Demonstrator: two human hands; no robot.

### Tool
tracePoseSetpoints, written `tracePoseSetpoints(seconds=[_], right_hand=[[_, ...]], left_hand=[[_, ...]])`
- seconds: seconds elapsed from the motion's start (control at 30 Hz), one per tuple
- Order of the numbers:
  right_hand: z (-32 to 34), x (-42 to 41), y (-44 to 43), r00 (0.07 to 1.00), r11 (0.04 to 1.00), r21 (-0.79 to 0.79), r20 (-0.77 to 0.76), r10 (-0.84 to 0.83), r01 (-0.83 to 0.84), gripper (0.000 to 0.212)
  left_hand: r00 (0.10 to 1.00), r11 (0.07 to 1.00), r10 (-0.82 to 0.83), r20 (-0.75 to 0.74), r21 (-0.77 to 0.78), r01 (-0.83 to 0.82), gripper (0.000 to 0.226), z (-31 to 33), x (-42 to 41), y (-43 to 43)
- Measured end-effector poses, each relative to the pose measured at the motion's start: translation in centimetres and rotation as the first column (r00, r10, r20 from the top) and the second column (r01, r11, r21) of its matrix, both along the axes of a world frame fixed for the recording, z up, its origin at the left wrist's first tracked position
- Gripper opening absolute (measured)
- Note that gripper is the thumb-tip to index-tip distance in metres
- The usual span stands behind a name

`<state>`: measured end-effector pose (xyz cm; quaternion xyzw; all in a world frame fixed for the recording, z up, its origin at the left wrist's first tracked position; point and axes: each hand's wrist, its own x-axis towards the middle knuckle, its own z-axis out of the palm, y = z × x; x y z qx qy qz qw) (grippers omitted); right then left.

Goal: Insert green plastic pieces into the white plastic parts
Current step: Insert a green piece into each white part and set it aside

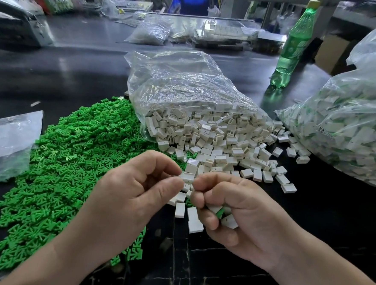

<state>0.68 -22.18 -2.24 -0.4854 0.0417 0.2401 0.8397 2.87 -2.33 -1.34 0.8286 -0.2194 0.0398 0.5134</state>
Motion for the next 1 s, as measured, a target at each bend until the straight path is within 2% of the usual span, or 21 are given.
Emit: tracePoseSetpoints(seconds=[0.1,0.23,0.33,0.4,0.47,0.53,0.6,0.67,0.73,0.8,1.0], right_hand=[[0.2,-0.4,0.4,0.998,0.997,-0.039,0.011,0.062,-0.061,0.007],[0.3,-0.6,0.3,0.993,0.993,-0.021,0.019,0.115,-0.115,0.020],[0.3,-0.7,0.3,0.990,0.991,-0.013,0.041,0.132,-0.131,0.018],[0.2,-0.7,0.4,0.994,0.995,-0.022,0.047,0.097,-0.096,0.016],[0.3,-0.6,0.3,0.999,0.999,-0.034,0.046,0.027,-0.026,0.013],[0.3,-0.4,0.1,0.999,1.000,-0.015,0.025,-0.026,0.027,0.012],[0.2,-0.3,-0.1,0.999,0.999,0.003,0.010,-0.041,0.041,0.013],[0.1,-0.3,-0.2,0.999,1.000,-0.002,0.020,-0.030,0.030,0.013],[0.0,-0.3,-0.1,0.999,1.000,-0.012,0.032,-0.026,0.026,0.011],[-0.2,-0.2,-0.1,0.999,0.999,-0.018,0.035,-0.041,0.041,0.011],[-0.5,-0.1,-0.3,0.997,0.997,-0.017,0.008,-0.072,0.073,0.023]], left_hand=[[0.998,1.000,0.008,0.065,-0.026,-0.006,0.021,0.2,-0.7,-0.7],[0.970,1.000,0.029,0.240,0.000,-0.029,0.013,0.5,-1.5,-1.7],[0.952,0.999,0.019,0.307,0.025,-0.028,0.019,0.1,-1.5,-1.9],[0.944,0.997,-0.022,0.329,0.083,-0.006,0.019,0.1,-1.2,-1.7],[0.921,0.978,-0.031,0.389,0.204,-0.053,0.021,0.1,-0.6,-1.1],[0.916,0.926,0.063,0.396,0.320,-0.202,0.029,0.2,0.3,0.2],[0.925,0.806,0.165,0.342,0.494,-0.326,0.042,0.0,1.3,1.5],[0.940,0.643,0.205,0.273,0.686,-0.339,0.052,-0.5,1.9,2.3],[0.956,0.559,0.172,0.236,0.776,-0.292,0.051,-0.9,2.0,2.1],[0.959,0.541,0.134,0.251,0.792,-0.283,0.041,-0.8,1.9,1.7],[0.939,0.603,0.040,0.342,0.741,-0.296,0.016,-1.0,2.1,1.8]])
